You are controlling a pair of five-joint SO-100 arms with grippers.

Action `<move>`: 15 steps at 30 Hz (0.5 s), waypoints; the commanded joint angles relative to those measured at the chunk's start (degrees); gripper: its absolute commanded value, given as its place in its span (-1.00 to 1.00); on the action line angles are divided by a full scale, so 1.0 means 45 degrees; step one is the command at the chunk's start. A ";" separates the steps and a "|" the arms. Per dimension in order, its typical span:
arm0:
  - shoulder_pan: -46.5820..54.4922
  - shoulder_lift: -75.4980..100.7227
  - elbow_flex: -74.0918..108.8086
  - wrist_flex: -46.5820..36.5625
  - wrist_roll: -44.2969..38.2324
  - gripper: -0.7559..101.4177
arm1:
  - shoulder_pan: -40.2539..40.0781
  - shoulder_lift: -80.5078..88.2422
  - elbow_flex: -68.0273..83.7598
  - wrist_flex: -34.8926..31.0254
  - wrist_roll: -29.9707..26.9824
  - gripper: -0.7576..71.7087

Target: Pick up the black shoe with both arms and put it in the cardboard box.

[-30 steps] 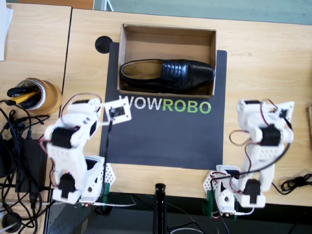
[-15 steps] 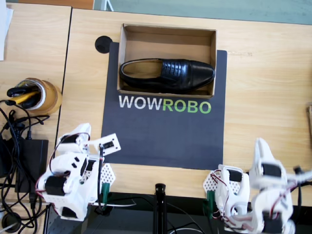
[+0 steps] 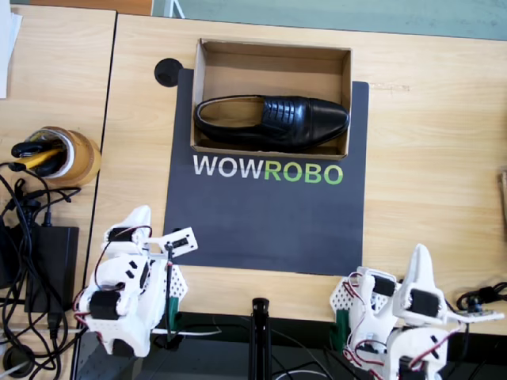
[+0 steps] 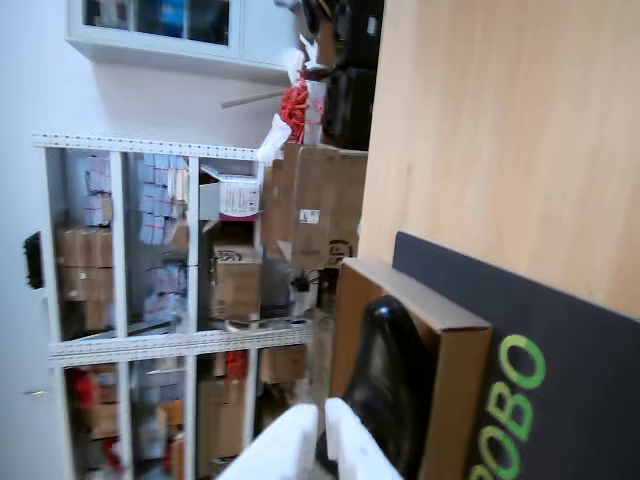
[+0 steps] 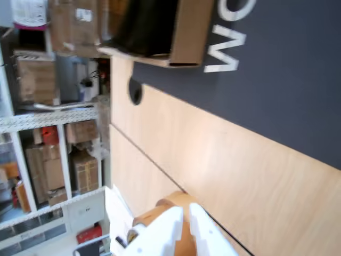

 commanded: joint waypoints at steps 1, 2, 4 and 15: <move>-0.0410 0.0625 0.0859 -0.0508 0.0117 -0.99 | 0.0137 0.0723 0.0938 -0.0449 -0.0410 -0.99; -0.0469 0.0801 0.1211 -0.0703 0.0254 -0.99 | 0.0059 0.0703 0.1016 -0.0566 -0.0527 -0.99; -0.0566 0.1172 0.1934 -0.1055 0.0488 -0.99 | -0.0293 0.0742 0.1465 -0.0840 -0.0820 -0.99; -0.1113 0.1582 0.4648 -0.3027 0.0957 -0.99 | -0.0430 0.1426 0.5410 -0.3535 -0.1309 -0.99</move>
